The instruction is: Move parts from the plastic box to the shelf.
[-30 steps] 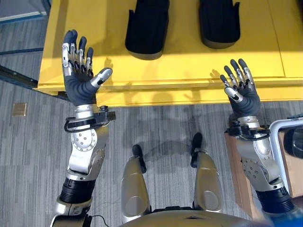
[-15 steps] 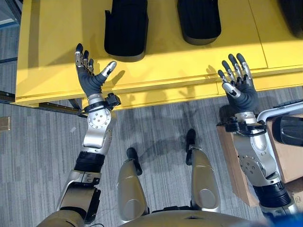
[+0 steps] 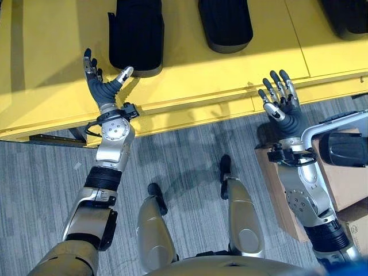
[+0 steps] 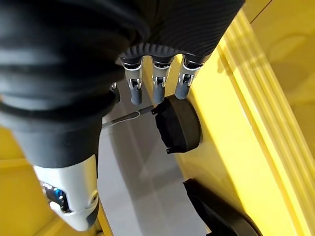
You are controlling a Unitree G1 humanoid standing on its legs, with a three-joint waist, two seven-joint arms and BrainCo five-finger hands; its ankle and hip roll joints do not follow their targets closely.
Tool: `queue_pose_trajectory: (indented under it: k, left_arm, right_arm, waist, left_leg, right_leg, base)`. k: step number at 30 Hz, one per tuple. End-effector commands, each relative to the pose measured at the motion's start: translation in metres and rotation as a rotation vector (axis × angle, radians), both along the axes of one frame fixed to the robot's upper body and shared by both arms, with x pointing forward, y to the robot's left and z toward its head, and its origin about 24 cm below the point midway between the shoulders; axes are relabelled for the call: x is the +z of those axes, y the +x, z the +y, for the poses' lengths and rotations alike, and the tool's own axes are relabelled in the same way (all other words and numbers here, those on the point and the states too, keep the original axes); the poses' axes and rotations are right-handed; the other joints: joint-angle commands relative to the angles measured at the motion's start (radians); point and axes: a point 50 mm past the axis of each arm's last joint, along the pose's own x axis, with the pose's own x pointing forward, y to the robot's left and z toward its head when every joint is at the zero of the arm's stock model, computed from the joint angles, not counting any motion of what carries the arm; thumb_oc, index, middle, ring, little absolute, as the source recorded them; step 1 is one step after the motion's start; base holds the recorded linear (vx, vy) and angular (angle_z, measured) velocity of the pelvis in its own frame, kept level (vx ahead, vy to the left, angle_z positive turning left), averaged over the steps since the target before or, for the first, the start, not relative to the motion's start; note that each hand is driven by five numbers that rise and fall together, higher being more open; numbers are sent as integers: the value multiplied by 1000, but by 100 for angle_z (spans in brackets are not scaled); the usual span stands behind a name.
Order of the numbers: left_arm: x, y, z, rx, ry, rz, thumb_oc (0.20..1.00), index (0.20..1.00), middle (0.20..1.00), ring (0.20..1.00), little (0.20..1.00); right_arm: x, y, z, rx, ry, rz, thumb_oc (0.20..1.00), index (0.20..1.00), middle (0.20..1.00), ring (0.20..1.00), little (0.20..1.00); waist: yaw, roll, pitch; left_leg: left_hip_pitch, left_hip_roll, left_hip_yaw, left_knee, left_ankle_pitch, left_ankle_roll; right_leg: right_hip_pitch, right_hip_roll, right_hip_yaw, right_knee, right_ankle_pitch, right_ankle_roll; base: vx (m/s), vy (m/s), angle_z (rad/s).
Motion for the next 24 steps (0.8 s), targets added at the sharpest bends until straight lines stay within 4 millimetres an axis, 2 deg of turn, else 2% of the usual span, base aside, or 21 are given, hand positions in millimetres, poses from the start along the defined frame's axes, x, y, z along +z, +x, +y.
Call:
queue_pose_trajectory:
  k: [1, 17, 24]
  left_arm:
    - [22, 5, 10, 27, 65, -48, 1000, 1000, 1000, 1000, 1000]
    - [28, 21, 22, 74, 109, 34, 1000, 1000, 1000, 1000, 1000]
    - [27, 22, 18, 60, 116, 36, 1000, 1000, 1000, 1000, 1000]
  right_arm:
    - [15, -12, -8, -13, 30, -114, 1000, 1000, 1000, 1000, 1000]
    - [9, -18, -13, -21, 11, -93, 1000, 1000, 1000, 1000, 1000]
    - [8, -19, -14, -24, 2, -92, 1000, 1000, 1000, 1000, 1000]
  waist:
    - [1, -1, -35]
    - [-24, -9, -39]
    - [-26, -8, -38]
  left_leg:
    - [-61, 20, -53, -68, 142, -24]
    - [-90, 28, -46, -42, 136, -27]
    - [-96, 28, -45, -31, 131, -27]
  right_leg:
    - [42, -35, 12, 161, -147, 37]
    - [6, -25, 31, 176, -142, 40]
    - [-2, -27, 34, 185, -142, 38]
  base:
    - [3, 13, -3]
    - [5, 5, -4]
    - [4, 3, -7]
